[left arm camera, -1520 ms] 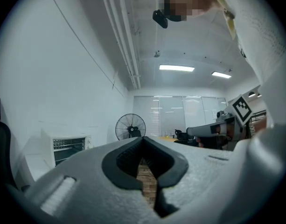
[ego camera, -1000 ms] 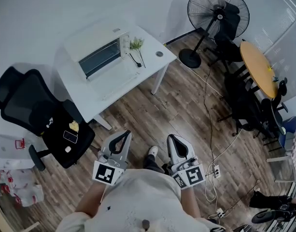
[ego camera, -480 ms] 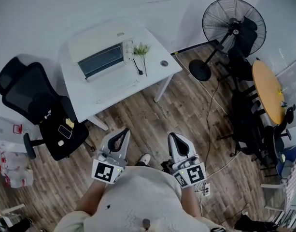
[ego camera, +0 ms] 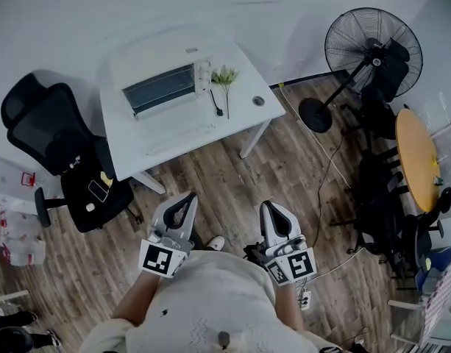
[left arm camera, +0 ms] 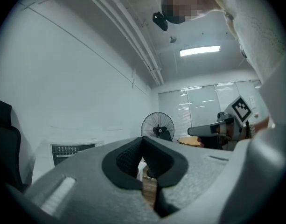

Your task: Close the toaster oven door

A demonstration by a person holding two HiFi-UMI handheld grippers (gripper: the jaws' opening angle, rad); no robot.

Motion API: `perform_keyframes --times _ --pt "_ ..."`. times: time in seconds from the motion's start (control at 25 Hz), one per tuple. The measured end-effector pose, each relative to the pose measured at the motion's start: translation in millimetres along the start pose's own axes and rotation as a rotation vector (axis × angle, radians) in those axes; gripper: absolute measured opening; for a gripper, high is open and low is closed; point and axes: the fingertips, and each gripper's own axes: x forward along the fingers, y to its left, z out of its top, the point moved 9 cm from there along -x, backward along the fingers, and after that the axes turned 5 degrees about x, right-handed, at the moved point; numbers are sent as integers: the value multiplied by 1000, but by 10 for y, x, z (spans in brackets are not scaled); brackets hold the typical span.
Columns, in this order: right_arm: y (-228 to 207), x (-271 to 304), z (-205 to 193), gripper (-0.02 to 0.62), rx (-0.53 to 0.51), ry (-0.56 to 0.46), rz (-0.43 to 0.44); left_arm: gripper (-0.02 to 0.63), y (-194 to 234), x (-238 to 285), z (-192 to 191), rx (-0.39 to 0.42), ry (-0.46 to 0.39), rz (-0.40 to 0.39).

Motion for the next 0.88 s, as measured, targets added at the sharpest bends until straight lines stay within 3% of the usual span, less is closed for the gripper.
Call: perform_keyframes --times 0.16,0.88 --pt "-58 162 -25 9 -13 25 27 3 88 62 -116 19 38 16" --pt "-436 1396 129 9 -71 78 97 3 912 1054 -212 -43 -30 81"
